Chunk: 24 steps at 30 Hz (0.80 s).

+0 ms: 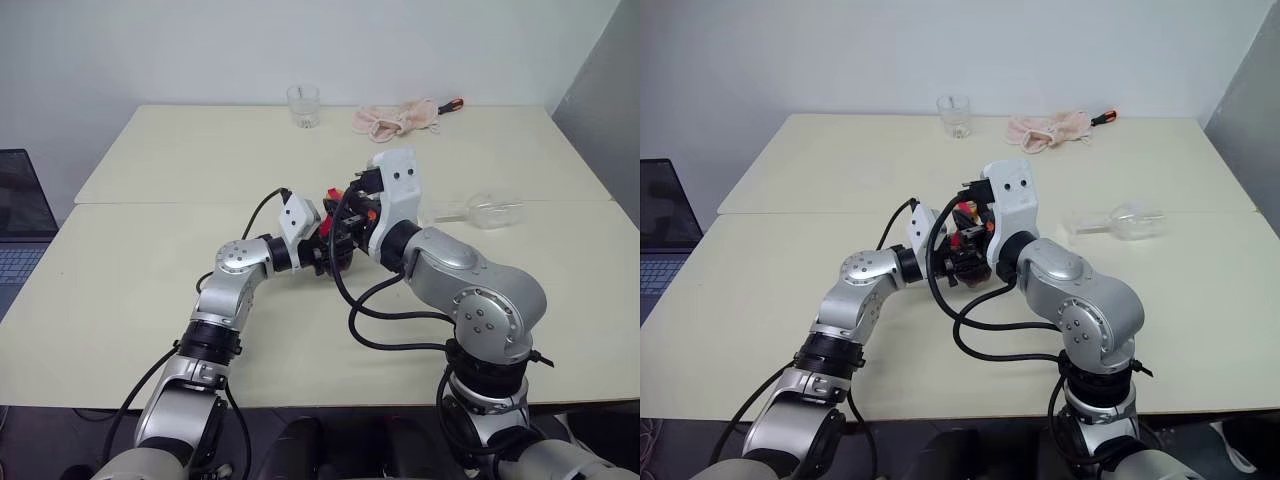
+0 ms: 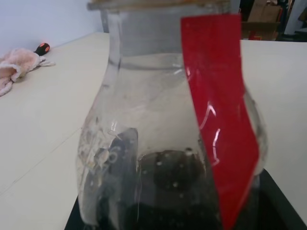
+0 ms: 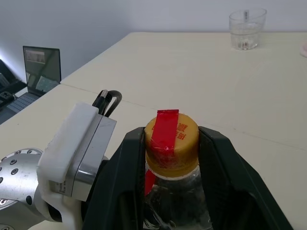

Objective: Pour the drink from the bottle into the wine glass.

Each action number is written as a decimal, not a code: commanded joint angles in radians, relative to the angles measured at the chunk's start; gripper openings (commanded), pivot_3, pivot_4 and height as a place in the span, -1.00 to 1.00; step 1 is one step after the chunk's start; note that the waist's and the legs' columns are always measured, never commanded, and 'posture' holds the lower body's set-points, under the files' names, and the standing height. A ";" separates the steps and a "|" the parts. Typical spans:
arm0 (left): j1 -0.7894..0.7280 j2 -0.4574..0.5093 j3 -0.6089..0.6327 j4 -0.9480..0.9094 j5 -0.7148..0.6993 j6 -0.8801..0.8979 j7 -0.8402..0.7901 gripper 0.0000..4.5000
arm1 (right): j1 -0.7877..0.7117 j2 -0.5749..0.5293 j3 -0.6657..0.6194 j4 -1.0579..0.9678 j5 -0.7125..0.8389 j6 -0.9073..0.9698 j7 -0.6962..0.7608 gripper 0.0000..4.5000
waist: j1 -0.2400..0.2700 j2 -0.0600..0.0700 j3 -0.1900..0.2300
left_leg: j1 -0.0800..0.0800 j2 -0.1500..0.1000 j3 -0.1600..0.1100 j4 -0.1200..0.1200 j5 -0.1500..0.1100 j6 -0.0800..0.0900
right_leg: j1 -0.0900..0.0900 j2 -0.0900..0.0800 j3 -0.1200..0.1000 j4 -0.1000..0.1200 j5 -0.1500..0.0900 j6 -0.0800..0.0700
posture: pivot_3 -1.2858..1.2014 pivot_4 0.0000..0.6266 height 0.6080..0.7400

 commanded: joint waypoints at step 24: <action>0.035 0.015 0.008 -0.133 -0.028 0.045 0.014 -0.24 | -0.315 -0.572 0.055 0.607 0.103 -0.551 1.276 0.16 | 0.001 -0.001 0.000 | 0.001 0.000 -0.001 0.001 -0.001 0.000 | 0.004 0.000 -0.001 -0.003 0.000 0.000 | 0.03 -0.52 1.00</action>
